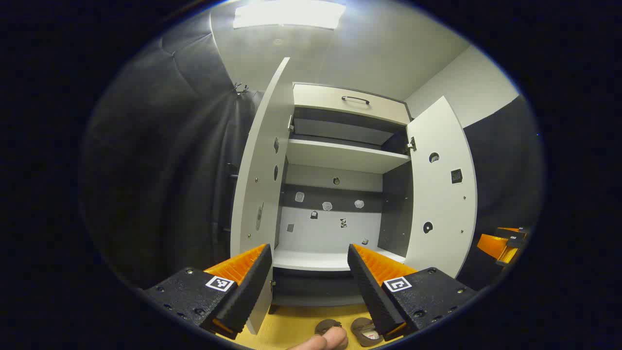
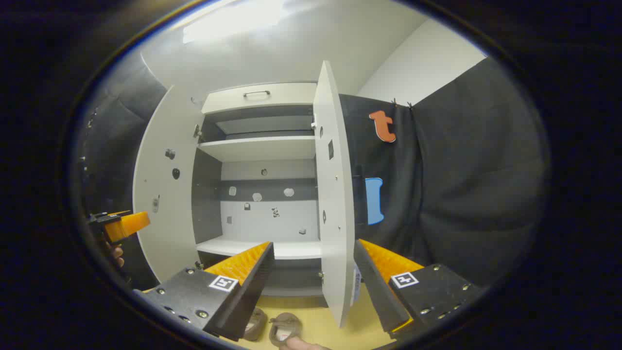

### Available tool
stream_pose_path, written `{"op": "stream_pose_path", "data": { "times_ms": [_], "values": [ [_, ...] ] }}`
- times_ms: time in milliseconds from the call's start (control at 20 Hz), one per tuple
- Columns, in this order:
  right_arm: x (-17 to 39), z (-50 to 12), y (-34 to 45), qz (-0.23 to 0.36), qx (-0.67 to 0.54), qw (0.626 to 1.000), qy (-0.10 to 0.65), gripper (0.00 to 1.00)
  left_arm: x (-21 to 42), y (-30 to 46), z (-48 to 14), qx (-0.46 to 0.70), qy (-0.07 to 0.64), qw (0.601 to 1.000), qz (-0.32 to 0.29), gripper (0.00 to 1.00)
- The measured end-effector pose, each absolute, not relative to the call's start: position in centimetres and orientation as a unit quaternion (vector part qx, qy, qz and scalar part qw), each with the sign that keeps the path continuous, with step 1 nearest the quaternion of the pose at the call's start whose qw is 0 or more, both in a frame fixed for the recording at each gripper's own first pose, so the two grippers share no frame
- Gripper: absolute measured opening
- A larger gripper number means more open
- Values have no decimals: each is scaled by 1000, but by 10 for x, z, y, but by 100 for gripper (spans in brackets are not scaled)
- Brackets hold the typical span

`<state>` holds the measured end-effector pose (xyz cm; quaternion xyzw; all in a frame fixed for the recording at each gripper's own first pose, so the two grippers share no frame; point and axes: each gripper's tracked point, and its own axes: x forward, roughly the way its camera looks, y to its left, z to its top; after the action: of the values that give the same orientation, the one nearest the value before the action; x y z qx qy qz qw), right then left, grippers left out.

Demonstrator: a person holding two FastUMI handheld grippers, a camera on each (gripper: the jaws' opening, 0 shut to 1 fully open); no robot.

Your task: Grab one shoe with the right hand and put it into the shoe cabinet, grab the other shoe with the left hand and put it into the shoe cabinet; then close the right door with the right hand and the left door with the left hand.

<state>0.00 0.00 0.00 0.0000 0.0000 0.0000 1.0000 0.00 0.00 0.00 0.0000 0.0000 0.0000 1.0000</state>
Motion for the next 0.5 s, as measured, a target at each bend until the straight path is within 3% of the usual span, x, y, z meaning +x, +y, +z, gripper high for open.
{"op": "stream_pose_path", "data": {
  "times_ms": [500],
  "values": [
    [-8,-3,12,18,-11,1000,-3,98,-3,-18,-8,8,15,1000,-23,92]
  ]
}}
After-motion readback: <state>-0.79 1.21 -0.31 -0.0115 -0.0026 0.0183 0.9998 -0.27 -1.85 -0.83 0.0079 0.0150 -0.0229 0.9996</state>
